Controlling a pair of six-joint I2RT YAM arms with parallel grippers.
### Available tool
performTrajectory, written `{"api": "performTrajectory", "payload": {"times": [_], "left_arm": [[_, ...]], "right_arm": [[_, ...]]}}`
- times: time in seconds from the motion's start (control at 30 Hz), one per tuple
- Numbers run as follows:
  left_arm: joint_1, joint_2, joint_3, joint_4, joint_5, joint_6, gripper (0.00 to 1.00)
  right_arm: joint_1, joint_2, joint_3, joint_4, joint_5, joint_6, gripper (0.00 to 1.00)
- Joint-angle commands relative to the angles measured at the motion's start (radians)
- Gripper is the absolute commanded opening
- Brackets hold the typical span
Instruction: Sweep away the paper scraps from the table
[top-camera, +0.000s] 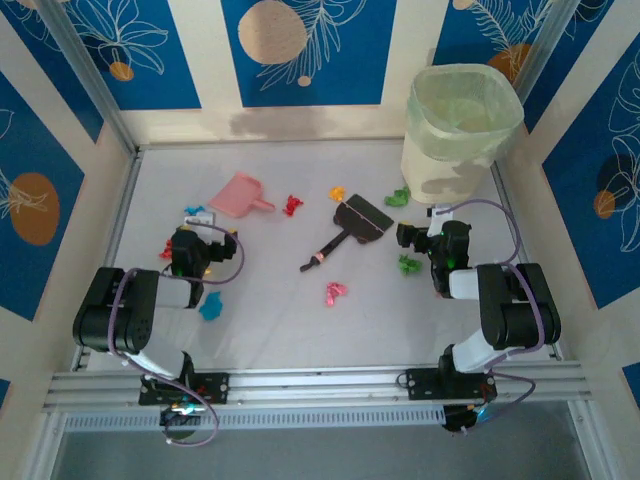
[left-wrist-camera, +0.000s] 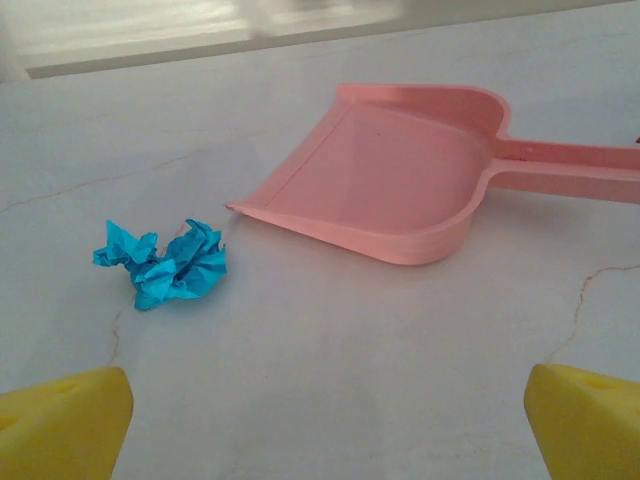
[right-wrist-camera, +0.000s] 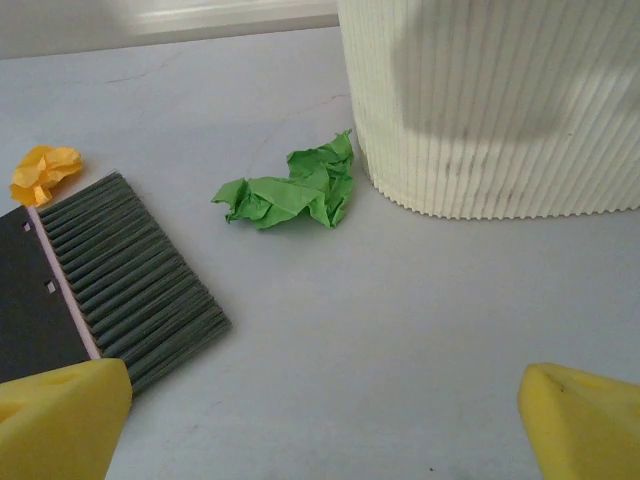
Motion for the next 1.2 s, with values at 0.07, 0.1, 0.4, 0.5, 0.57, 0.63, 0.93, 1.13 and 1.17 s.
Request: {"api": "performTrajectory", "payload": {"times": [0.07, 0.1, 0.4, 0.5, 0.57, 0.63, 0.93, 1.13, 1.17], "left_arm": [[0.017, 0.003, 0.008, 0.018, 0.025, 0.017, 1.0], [0.016, 0.003, 0.008, 0.018, 0.025, 0.017, 1.0], [0.016, 0.004, 0.01, 0.012, 0.027, 0.017, 1.0], [0.017, 0.004, 0.011, 0.011, 0.027, 0.017, 1.0], [0.018, 0.005, 0.013, 0.008, 0.028, 0.015, 1.0], [0.018, 0.004, 0.014, 0.006, 0.03, 0.015, 1.0], [0.021, 0.006, 0.017, 0.004, 0.033, 0.012, 1.0], [0.022, 0.004, 0.016, 0.006, 0.033, 0.012, 1.0], [0.021, 0.004, 0.015, 0.006, 0.033, 0.012, 1.0]], "right_arm": [[0.001, -0.012, 0.009, 0.016, -0.01, 0.003, 0.99], [0.002, -0.012, 0.008, 0.016, -0.009, 0.003, 0.99], [0.002, -0.012, 0.008, 0.016, -0.01, 0.002, 0.99], [0.001, -0.011, 0.008, 0.015, -0.009, 0.003, 0.99], [0.002, -0.011, 0.009, 0.015, -0.01, 0.003, 0.99], [0.002, -0.011, 0.007, 0.015, -0.01, 0.002, 0.99], [-0.002, -0.011, 0.009, 0.013, -0.017, 0.003, 0.99], [-0.003, -0.011, 0.009, 0.012, -0.023, 0.005, 0.99], [-0.004, -0.012, 0.009, 0.012, -0.023, 0.005, 0.99]]}}
